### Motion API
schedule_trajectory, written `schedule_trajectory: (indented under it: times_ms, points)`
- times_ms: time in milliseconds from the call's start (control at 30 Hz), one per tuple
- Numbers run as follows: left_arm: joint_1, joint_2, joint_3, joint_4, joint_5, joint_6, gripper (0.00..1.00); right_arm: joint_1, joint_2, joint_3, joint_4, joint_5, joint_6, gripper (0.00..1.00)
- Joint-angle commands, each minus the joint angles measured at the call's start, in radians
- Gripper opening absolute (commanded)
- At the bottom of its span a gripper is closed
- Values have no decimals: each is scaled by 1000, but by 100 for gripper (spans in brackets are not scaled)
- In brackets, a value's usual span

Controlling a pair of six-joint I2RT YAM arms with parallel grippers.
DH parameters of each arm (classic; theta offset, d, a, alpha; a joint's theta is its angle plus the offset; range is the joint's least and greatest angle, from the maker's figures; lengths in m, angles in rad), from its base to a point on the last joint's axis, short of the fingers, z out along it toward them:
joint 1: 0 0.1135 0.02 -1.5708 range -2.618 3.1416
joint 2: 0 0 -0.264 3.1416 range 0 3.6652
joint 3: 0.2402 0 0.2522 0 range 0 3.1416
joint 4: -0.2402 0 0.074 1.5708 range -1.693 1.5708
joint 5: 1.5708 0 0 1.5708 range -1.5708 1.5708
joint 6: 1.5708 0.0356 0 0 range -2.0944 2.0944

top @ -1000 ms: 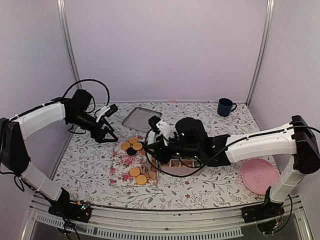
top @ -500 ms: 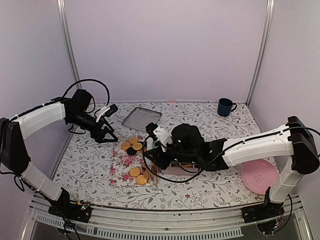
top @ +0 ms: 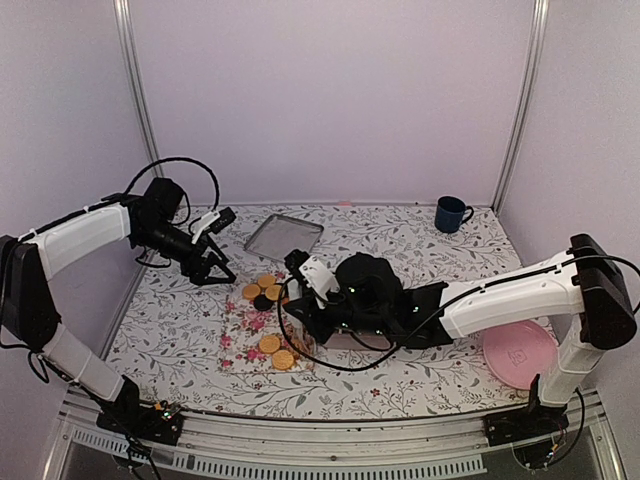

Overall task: Pack the cookies
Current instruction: Pick up the fake cookies from the plate, then place the fake cookies in the empty pocket of the box.

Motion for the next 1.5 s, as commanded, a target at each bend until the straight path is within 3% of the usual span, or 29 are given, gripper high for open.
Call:
schedule_trajectory:
  times_ms: [0,167,367,533,733,1067,1333,1467]
  points:
    - [10,7,26,-3,4,7,85,6,-14,29,-27,47,-14,6]
    - [9,2,23,-6,11,9,85,7,-40,40,-30,73,-22,0]
    - [10,8,28,-9,4,12,84,-8,-127,34,-32,113,-45,0]
    - [11,15,31,-12,2,13,81,-67,-240,-30,-47,61,-14,0]
    - [10,16,24,-9,-23,14,80,-120,-400,-110,-187,110,-6,0]
    - [10,26,29,32,-72,-16,87,-189,-644,-223,-389,193,24,0]
    - [11,45,33,31,-51,-34,98,-212,-665,-263,-413,190,44,0]
    - [10,42,26,38,-65,-44,99,-240,-656,-283,-387,170,45,0]
